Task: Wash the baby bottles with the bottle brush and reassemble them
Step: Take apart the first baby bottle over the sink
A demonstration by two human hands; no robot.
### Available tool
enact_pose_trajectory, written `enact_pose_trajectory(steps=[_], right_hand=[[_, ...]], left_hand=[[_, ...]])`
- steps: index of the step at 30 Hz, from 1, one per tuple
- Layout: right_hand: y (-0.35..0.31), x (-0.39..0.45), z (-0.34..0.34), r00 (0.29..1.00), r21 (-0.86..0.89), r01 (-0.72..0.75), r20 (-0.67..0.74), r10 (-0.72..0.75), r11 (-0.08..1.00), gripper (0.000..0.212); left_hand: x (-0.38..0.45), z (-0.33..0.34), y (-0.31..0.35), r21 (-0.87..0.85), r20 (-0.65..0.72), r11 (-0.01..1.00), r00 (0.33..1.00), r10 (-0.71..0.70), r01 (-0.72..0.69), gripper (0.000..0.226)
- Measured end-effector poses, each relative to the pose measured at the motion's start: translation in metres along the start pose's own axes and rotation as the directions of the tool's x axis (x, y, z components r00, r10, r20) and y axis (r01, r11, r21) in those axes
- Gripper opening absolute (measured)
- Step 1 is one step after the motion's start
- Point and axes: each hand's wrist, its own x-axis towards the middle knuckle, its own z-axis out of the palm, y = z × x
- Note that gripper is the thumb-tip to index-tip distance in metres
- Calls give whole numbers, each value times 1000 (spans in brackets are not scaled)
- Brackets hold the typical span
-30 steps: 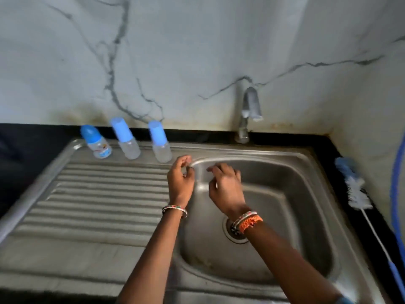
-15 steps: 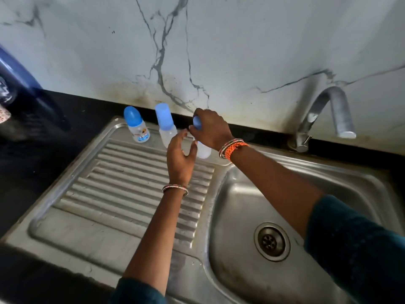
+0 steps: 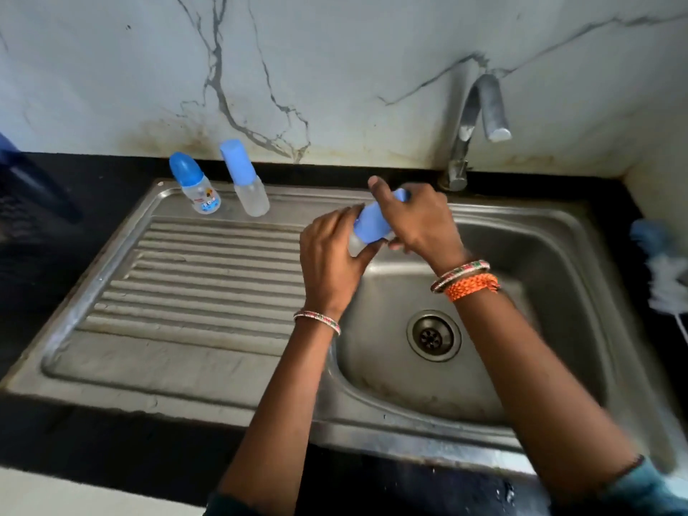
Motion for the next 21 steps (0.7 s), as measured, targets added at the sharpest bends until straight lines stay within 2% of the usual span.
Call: enact_pose_trajectory(steps=[1,3,6,9,10,13,15,17,19,21], right_hand=[[6,-10,-8,997,81,-70,32,67,994,48],[14,-27,-20,994,152,-99,54,92,983,40],[20,-47,-30,998,174,-50,39,44,983,41],[23,-55,-36,996,190,-90,31,85,978,40],[25,-57,-39,993,239,-113,43,106,964,37],[24,-59,-49,987,484,-147,132,94,862,26],[21,-60,-53,987,488,-104,159,29,867,23],[18,-61,-53,979,496,-102,202,-1,862,23],[19,-60,-54,959,548,-176,284,17,818,20],[27,-60,-58,925,683,-299,378,28,667,13]], left_hand=[[-7,0,6,18,10,999,999,34,-34,47],[-20,-3,18,-27,51,1000,999,0,1,47],[-33,-12,35,-184,203,956,961,-189,227,41],[-32,-15,39,-209,363,911,894,-264,354,45],[-30,-18,39,-277,430,871,863,-265,406,44],[-23,-31,38,-541,610,643,779,-143,542,16],[-21,-37,35,-578,640,602,764,-85,551,12],[-20,-37,30,-604,642,559,762,-82,568,24],[-20,-36,27,-596,666,528,739,-96,605,36],[-23,-34,25,-586,698,445,701,-148,677,47]])
